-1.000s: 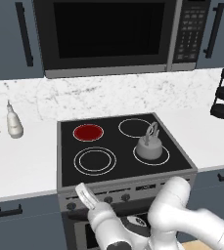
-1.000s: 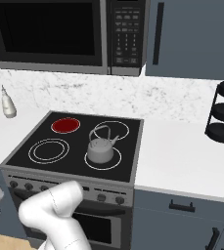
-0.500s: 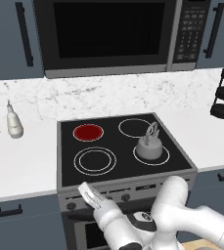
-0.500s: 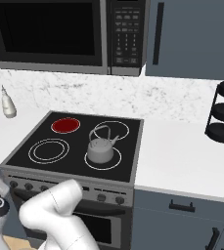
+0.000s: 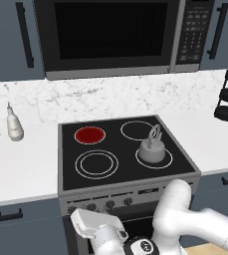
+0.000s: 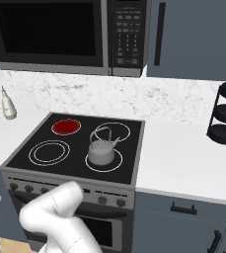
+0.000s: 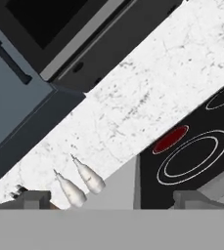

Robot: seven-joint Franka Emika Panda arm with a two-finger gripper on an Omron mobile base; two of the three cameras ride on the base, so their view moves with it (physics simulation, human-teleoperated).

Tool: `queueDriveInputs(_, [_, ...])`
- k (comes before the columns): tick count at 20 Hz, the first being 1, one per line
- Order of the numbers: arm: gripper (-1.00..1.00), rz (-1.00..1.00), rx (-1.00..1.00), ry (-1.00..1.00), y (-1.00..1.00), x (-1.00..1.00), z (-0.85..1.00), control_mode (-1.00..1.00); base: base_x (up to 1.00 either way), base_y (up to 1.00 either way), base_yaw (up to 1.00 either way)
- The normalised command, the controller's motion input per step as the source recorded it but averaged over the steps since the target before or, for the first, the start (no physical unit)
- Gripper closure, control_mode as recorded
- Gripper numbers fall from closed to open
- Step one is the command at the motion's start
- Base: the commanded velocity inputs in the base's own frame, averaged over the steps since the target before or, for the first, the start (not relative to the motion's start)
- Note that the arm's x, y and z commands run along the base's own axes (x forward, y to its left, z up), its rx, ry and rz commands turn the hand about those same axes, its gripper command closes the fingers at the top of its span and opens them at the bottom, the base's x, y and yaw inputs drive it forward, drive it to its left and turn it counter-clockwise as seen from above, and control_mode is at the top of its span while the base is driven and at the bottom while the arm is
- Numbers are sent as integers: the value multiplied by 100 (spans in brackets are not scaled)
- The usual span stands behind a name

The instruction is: Turn off the rear left burner of the stove.

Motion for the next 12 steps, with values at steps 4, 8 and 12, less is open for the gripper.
queueDriveInputs(4, [-100, 1, -14, 1, -55, -28, -50, -100, 0, 0, 0])
queueDriveInputs(8, [-100, 0, -10, 0, -71, -39, -71, -100, 0, 0, 0])
queueDriveInputs(12, [-100, 0, -6, -4, -77, 8, -38, -100, 0, 0, 0])
